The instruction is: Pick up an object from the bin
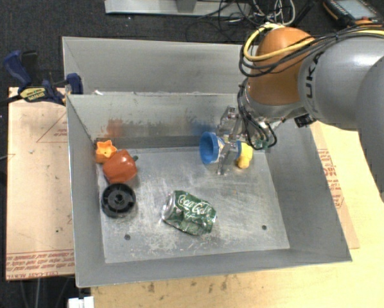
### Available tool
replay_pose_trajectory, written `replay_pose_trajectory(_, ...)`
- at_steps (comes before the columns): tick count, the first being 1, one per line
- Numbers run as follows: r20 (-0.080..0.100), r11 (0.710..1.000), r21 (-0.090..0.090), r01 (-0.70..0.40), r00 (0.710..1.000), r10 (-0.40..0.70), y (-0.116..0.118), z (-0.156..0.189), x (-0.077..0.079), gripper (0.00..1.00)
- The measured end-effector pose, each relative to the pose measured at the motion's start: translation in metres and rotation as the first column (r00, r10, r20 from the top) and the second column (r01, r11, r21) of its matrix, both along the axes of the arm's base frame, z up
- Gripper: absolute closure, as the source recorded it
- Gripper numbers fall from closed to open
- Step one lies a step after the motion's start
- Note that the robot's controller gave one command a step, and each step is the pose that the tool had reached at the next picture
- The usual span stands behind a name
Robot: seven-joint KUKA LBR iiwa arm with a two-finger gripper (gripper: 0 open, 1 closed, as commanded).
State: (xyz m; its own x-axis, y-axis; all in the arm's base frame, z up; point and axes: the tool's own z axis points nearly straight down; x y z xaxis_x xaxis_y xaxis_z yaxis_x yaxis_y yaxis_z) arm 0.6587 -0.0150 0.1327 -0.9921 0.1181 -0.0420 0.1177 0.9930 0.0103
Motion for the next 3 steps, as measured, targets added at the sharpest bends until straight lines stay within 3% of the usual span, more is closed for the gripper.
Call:
replay_pose_trajectory(1, -0.043, 0.999, 0.0, -0.051, 0.998, 0.051, 0.04, -0.031, -0.01, 0.0)
replay_pose_trajectory(2, -0.023, 0.999, -0.002, 0.049, 0.999, -0.049, 0.024, -0.047, 0.002, 1.0)
replay_pose_trajectory(3, -0.022, 0.999, -0.002, 0.049, 0.999, -0.049, 0.024, -0.047, 0.002, 1.0)
